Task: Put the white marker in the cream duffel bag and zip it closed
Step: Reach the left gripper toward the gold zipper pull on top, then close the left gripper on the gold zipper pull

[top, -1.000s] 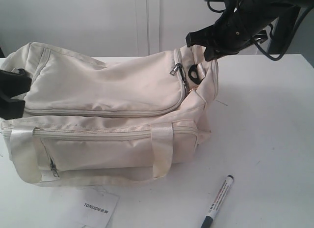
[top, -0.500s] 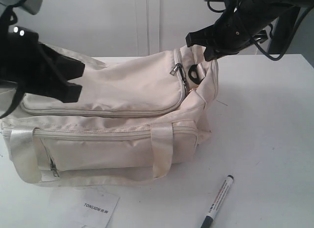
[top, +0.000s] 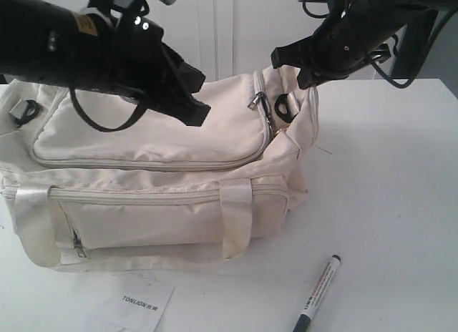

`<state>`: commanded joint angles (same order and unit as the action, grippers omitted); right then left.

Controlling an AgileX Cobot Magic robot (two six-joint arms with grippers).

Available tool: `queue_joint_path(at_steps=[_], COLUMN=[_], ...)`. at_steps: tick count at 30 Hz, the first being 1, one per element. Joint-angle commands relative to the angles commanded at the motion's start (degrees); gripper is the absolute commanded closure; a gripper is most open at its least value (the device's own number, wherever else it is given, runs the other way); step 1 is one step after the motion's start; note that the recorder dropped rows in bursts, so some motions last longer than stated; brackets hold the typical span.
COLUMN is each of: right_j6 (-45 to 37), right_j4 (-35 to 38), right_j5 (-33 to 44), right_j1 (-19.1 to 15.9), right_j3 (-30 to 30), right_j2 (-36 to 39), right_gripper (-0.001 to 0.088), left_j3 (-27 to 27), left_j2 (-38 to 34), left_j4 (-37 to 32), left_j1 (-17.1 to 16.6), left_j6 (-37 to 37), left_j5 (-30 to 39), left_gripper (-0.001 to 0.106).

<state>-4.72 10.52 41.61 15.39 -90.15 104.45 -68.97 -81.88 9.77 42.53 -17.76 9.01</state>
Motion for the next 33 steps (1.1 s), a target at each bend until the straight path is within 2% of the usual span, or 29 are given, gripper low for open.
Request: queue_joint_path(at_steps=[4, 8, 10, 13, 19, 25, 33], right_j6=[0.00, 0.00, 0.00, 0.00, 0.00, 0.00, 0.00], right_j4=[0.00, 0.00, 0.00, 0.00, 0.00, 0.00, 0.00], right_j5=[0.02, -0.14, -0.14, -0.14, -0.14, -0.14, -0.14], right_j1=[0.00, 0.00, 0.00, 0.00, 0.00, 0.00, 0.00], right_j3=[0.00, 0.00, 0.00, 0.00, 0.00, 0.00, 0.00], right_j2=[0.00, 0.00, 0.00, 0.00, 0.00, 0.00, 0.00], right_gripper=[0.0868, 0.0868, 0.0868, 0.0868, 0.0868, 0.0868, 0.0868], left_j3=[-3.18, -6.71, -7.97, -9.03, -9.16, -9.16, -9.16], left_j2=[-4.10, -9.25, -10.82, -12.39, -13.78, -15.60, -17.00], left_j4=[0.00, -0.24, -0.24, -0.10, 0.17, 2.35, 2.78], left_j1=[3.36, 3.92, 3.92, 3.92, 3.92, 3.92, 4.31], left_j6=[-6.48, -11.51, -13.04, -13.04, -9.01, -7.47, -7.47], left_j5=[0.00, 0.00, 0.14, 0.42, -0.36, -1.43, -6.62], left_gripper=[0.105, 0.105, 0.098, 0.085, 0.077, 0.062, 0.060])
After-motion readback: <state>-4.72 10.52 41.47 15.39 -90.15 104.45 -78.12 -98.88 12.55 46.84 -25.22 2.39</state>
